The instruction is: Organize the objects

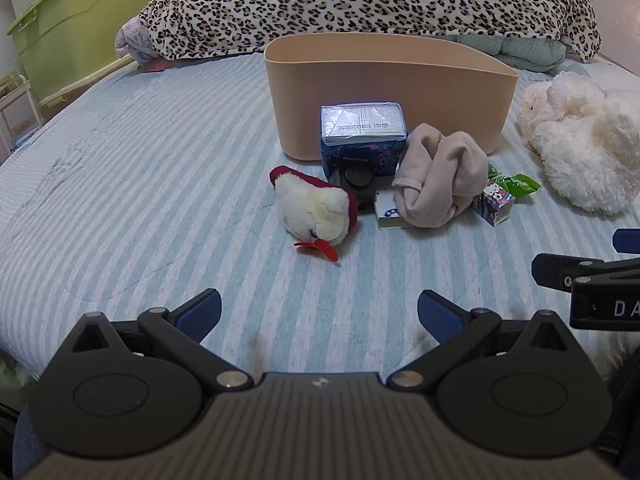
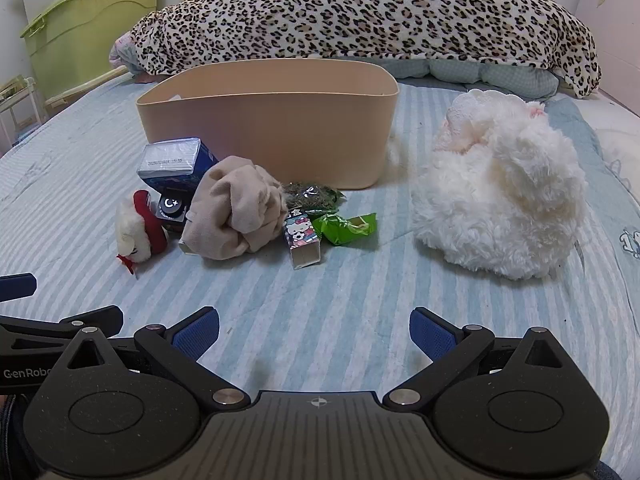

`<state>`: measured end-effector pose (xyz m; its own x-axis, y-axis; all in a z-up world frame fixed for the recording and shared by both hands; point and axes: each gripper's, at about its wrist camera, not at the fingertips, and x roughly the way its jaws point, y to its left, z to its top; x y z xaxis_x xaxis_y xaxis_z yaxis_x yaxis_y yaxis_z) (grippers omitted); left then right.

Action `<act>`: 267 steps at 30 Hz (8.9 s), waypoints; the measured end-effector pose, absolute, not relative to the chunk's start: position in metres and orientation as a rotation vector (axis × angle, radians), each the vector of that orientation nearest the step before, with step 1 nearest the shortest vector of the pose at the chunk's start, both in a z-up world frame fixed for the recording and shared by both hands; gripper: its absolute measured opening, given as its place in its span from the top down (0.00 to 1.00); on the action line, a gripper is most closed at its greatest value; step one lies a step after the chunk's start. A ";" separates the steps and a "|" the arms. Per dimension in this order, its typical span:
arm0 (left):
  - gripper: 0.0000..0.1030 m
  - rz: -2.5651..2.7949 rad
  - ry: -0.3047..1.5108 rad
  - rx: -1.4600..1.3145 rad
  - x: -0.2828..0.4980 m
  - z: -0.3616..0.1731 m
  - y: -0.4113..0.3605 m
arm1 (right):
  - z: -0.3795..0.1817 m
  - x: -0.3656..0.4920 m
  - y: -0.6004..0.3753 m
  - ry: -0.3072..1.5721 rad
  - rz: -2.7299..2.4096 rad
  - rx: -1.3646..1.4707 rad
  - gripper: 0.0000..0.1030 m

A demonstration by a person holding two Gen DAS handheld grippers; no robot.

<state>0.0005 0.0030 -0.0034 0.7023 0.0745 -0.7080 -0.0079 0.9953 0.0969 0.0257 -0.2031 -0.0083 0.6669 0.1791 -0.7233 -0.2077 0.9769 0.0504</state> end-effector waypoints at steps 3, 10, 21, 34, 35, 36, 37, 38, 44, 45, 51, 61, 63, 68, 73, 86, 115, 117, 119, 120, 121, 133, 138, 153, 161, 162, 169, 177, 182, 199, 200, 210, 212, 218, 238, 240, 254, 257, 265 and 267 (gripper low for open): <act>0.00 0.045 0.795 0.087 0.000 -0.005 0.003 | -0.009 0.026 -0.203 0.813 0.217 -0.038 0.00; 0.00 0.041 0.799 0.082 0.001 -0.006 0.004 | -0.009 0.026 -0.204 0.812 0.214 -0.041 0.00; 0.00 0.036 0.800 0.080 0.002 -0.007 0.003 | -0.009 0.027 -0.204 0.813 0.210 -0.040 0.00; 0.00 0.036 0.798 0.077 0.002 -0.006 0.004 | -0.008 0.027 -0.204 0.811 0.208 -0.037 0.00; 0.00 0.036 0.798 0.076 0.002 -0.006 0.003 | -0.009 0.027 -0.204 0.811 0.208 -0.038 0.00; 0.00 0.036 0.798 0.076 0.002 -0.006 0.003 | -0.009 0.027 -0.204 0.811 0.208 -0.038 0.00; 0.00 0.035 0.799 0.076 0.002 -0.007 0.003 | -0.008 0.027 -0.204 0.811 0.207 -0.037 0.00; 0.00 0.033 0.801 0.074 0.002 -0.006 0.004 | -0.009 0.027 -0.204 0.812 0.207 -0.037 0.00; 0.00 0.035 0.802 0.072 0.002 -0.006 0.005 | -0.009 0.027 -0.205 0.812 0.205 -0.037 0.00; 0.00 0.039 0.800 0.073 0.002 -0.007 0.005 | -0.009 0.027 -0.205 0.812 0.205 -0.037 0.00; 0.00 0.040 0.799 0.073 0.002 -0.007 0.006 | -0.009 0.028 -0.205 0.814 0.204 -0.038 0.00; 0.00 0.035 0.802 0.070 0.004 -0.007 0.006 | -0.009 0.027 -0.205 0.813 0.202 -0.039 0.00; 0.00 0.034 0.801 0.066 0.005 -0.007 0.006 | -0.009 0.028 -0.205 0.813 0.201 -0.036 0.00; 0.00 0.030 0.798 0.053 0.009 -0.004 0.007 | -0.008 0.028 -0.207 0.803 0.199 -0.027 0.00; 0.00 0.028 0.794 0.044 0.014 -0.002 0.010 | -0.006 0.028 -0.210 0.789 0.196 -0.002 0.02; 0.00 0.023 0.779 0.043 0.047 0.001 0.019 | 0.008 0.052 -0.206 0.763 0.231 -0.068 0.08; 0.42 -0.116 0.889 0.059 0.116 -0.036 0.044 | -0.019 0.125 -0.131 0.858 0.425 -0.125 0.48; 0.45 -0.116 0.878 0.064 0.113 -0.035 0.044 | -0.020 0.123 -0.131 0.853 0.421 -0.135 0.56; 0.47 -0.117 0.872 0.065 0.111 -0.033 0.045 | -0.019 0.121 -0.132 0.846 0.417 -0.130 0.64; 0.48 -0.114 0.870 0.063 0.111 -0.032 0.045 | -0.018 0.120 -0.133 0.840 0.414 -0.125 0.68; 0.48 -0.110 0.867 0.060 0.110 -0.030 0.047 | -0.017 0.119 -0.134 0.835 0.412 -0.119 0.70; 0.49 -0.095 0.740 0.051 0.079 0.025 0.055 | 0.021 0.101 -0.160 0.777 0.392 -0.040 0.83; 0.48 -0.098 0.672 0.050 0.081 0.050 0.057 | 0.051 0.100 -0.178 0.717 0.381 0.007 0.83; 0.48 -0.074 0.600 0.044 0.172 0.080 0.028 | 0.090 0.171 -0.195 0.570 0.278 0.005 0.83; 0.48 -0.038 0.642 0.123 0.221 0.065 0.001 | 0.064 0.214 -0.185 0.590 0.246 0.009 0.83; 0.48 -0.036 0.657 0.112 0.226 0.062 0.000 | 0.058 0.219 -0.183 0.604 0.239 0.011 0.83; 0.42 -0.030 0.706 0.156 0.235 0.041 -0.008 | 0.026 0.237 -0.174 0.714 0.203 -0.023 0.80; 0.08 -0.019 0.667 0.145 0.205 0.064 0.001 | 0.042 0.213 -0.182 0.665 0.216 -0.034 0.31; 0.07 -0.010 0.657 0.162 0.181 0.073 0.005 | 0.058 0.178 -0.192 0.628 0.236 -0.057 0.08; 0.07 -0.049 0.767 0.139 0.136 0.037 0.006 | -0.004 0.130 -0.198 0.837 0.269 -0.111 0.07; 0.07 -0.046 0.775 0.138 0.136 0.033 0.005 | -0.008 0.130 -0.197 0.852 0.273 -0.112 0.08; 0.07 -0.077 0.822 0.110 0.141 0.008 -0.013 | -0.043 0.131 -0.196 0.990 0.303 -0.075 0.16; 0.07 -0.086 0.829 0.090 0.141 0.005 -0.014 | -0.045 0.131 -0.194 0.994 0.305 -0.073 0.17; 0.07 -0.099 0.840 0.043 0.144 0.002 -0.017 | -0.048 0.127 -0.186 0.983 0.317 -0.100 0.28; 0.47 -0.224 0.837 0.006 0.140 -0.002 -0.001 | -0.044 0.122 -0.188 0.949 0.380 -0.065 0.79; 0.46 -0.232 0.841 0.020 0.139 -0.003 -0.004 | -0.043 0.122 -0.189 0.947 0.386 -0.055 0.79; 0.27 -0.193 0.871 0.173 0.154 -0.019 -0.051 | -0.043 0.122 -0.197 0.961 0.365 -0.032 0.80; 0.34 -0.203 0.866 0.182 0.153 -0.019 -0.049 | -0.044 0.122 -0.197 0.959 0.366 -0.034 0.79; 0.44 -0.220 0.840 0.107 0.137 0.001 -0.028 | -0.037 0.117 -0.204 0.933 0.373 -0.008 0.79; 0.44 -0.229 0.822 0.123 0.129 0.008 -0.025 | -0.032 0.113 -0.207 0.913 0.377 0.004 0.79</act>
<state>0.1290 -0.0246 0.0084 0.6582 -0.1543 -0.7369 0.2495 0.9682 0.0202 0.1131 -0.2073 -0.0315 0.5507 0.3200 -0.7710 -0.3167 0.9347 0.1617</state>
